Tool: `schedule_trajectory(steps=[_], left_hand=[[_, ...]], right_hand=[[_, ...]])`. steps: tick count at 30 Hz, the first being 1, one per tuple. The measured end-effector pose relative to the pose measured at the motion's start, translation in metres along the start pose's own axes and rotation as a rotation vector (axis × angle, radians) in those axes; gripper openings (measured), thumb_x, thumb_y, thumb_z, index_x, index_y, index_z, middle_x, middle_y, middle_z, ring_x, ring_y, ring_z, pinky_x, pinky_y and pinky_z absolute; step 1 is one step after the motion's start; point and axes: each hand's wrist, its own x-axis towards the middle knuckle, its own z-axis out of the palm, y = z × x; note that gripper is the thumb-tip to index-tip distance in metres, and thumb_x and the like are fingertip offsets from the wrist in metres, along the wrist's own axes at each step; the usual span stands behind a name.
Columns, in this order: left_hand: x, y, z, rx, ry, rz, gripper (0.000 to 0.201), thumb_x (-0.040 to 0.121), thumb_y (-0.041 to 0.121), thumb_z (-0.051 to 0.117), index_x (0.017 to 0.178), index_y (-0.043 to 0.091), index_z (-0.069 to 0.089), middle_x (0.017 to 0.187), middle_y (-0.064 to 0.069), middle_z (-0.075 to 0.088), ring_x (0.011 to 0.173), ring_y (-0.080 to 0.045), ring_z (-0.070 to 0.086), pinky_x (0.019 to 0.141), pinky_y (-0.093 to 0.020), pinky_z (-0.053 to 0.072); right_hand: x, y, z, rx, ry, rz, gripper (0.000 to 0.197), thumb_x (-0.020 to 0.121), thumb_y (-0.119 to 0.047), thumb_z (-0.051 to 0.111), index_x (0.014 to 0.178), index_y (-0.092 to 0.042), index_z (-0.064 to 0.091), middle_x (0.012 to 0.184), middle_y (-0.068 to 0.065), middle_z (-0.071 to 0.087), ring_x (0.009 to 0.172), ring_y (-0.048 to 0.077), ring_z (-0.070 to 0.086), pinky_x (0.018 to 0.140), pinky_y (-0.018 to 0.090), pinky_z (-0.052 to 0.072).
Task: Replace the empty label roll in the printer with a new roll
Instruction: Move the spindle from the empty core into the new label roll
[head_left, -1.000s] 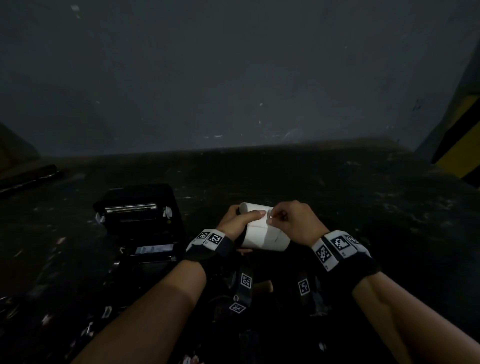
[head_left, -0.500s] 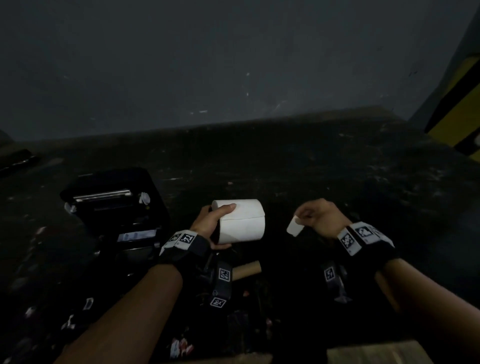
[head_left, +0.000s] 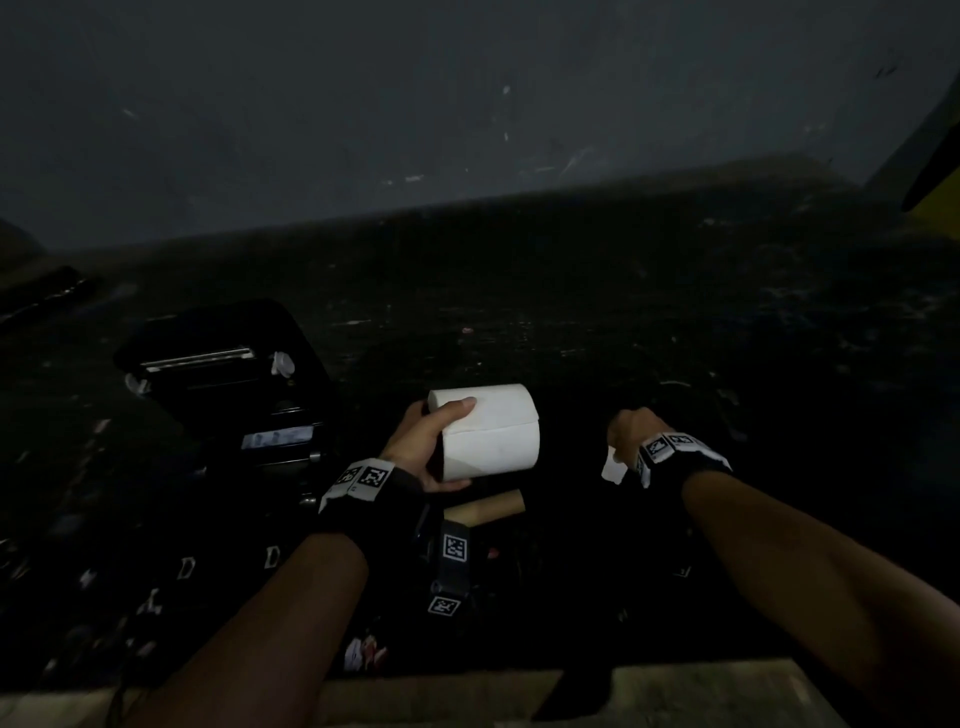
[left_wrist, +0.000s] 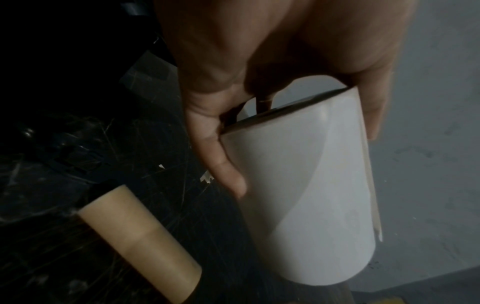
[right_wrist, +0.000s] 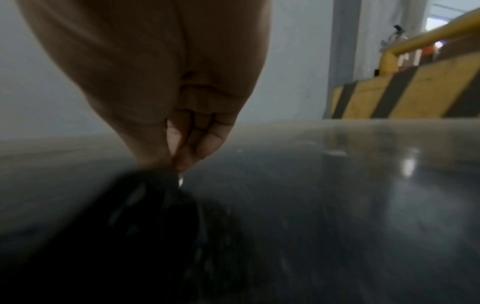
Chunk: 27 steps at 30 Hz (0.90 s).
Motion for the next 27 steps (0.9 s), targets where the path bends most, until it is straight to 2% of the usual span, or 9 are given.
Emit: schedule_trajectory(steps=[4,6,8,11,13,16,18,24,27], left_hand=[[0.001,-0.003,0.003,0.006,-0.002,-0.004,0.065,0.068,0.049,0.072,0.125,0.035,0.045,0.125,-0.005,0.056,0.103,-0.03,0.06,0.059,-0.039,0.056],[0.002,-0.004,0.006,0.021,-0.012,-0.002,0.065,0.067,0.049,0.073,0.125,0.035,0.045,0.126,-0.006,0.056,0.104,-0.031,0.06,0.058,-0.04,0.056],[0.002,-0.005,0.009,0.027,-0.025,0.001,0.065,0.067,0.049,0.073,0.124,0.035,0.046,0.126,-0.006,0.056,0.104,-0.031,0.06,0.058,-0.04,0.057],[0.005,-0.006,0.01,0.024,-0.031,0.001,0.066,0.066,0.049,0.073,0.125,0.035,0.046,0.126,-0.005,0.056,0.104,-0.031,0.059,0.059,-0.04,0.057],[0.006,-0.006,0.011,0.022,-0.035,0.003,0.066,0.066,0.049,0.074,0.125,0.034,0.046,0.126,-0.006,0.056,0.103,-0.031,0.059,0.058,-0.04,0.057],[0.006,-0.007,0.015,0.019,-0.043,0.006,0.066,0.067,0.047,0.074,0.125,0.033,0.045,0.125,-0.006,0.056,0.103,-0.031,0.059,0.061,-0.041,0.057],[0.006,-0.008,0.018,0.014,-0.047,0.005,0.064,0.069,0.045,0.073,0.125,0.032,0.045,0.124,-0.005,0.055,0.103,-0.03,0.058,0.063,-0.041,0.056],[0.006,-0.016,0.022,0.013,-0.071,0.003,0.063,0.071,0.044,0.072,0.125,0.032,0.044,0.121,-0.004,0.055,0.098,-0.027,0.058,0.063,-0.04,0.054],[0.006,-0.02,0.02,0.012,-0.081,0.005,0.066,0.065,0.048,0.075,0.123,0.034,0.047,0.123,-0.004,0.058,0.102,-0.029,0.059,0.062,-0.04,0.056]], right_hand=[[-0.001,0.002,0.004,0.017,0.015,0.05,0.023,0.079,-0.012,0.065,0.064,-0.026,0.056,0.083,0.003,0.065,0.083,0.03,0.066,0.075,0.036,0.056],[-0.006,-0.003,0.003,0.037,0.013,0.082,0.018,0.082,-0.011,0.064,0.071,-0.021,0.056,0.094,0.009,0.062,0.093,0.033,0.063,0.077,0.034,0.05],[-0.014,-0.003,-0.001,0.075,0.026,0.109,0.009,0.085,-0.02,0.063,0.083,-0.013,0.059,0.107,0.014,0.062,0.092,0.029,0.059,0.078,0.034,0.048],[-0.038,-0.001,-0.016,0.22,0.121,0.163,0.029,0.089,-0.043,0.054,0.098,-0.015,0.06,0.106,0.011,0.063,0.087,0.026,0.059,0.074,0.033,0.047],[-0.056,0.004,-0.021,0.288,0.141,0.26,0.045,0.088,-0.05,0.051,0.111,-0.013,0.059,0.115,0.012,0.061,0.1,0.028,0.059,0.081,0.033,0.048],[-0.081,0.006,-0.008,0.265,0.07,0.333,0.065,0.083,-0.061,0.051,0.129,-0.015,0.051,0.135,0.011,0.052,0.122,0.029,0.05,0.096,0.032,0.042],[-0.087,0.005,0.01,0.271,0.079,0.332,0.066,0.079,-0.063,0.053,0.128,-0.019,0.053,0.138,0.009,0.052,0.125,0.028,0.048,0.1,0.031,0.039],[-0.086,-0.006,0.041,0.406,0.134,0.306,0.055,0.078,-0.051,0.065,0.121,-0.017,0.058,0.127,0.007,0.06,0.117,0.025,0.054,0.084,0.023,0.039],[-0.083,-0.004,0.053,0.407,0.169,0.303,0.05,0.081,-0.046,0.064,0.12,-0.016,0.059,0.123,0.01,0.062,0.113,0.027,0.057,0.085,0.026,0.042]])
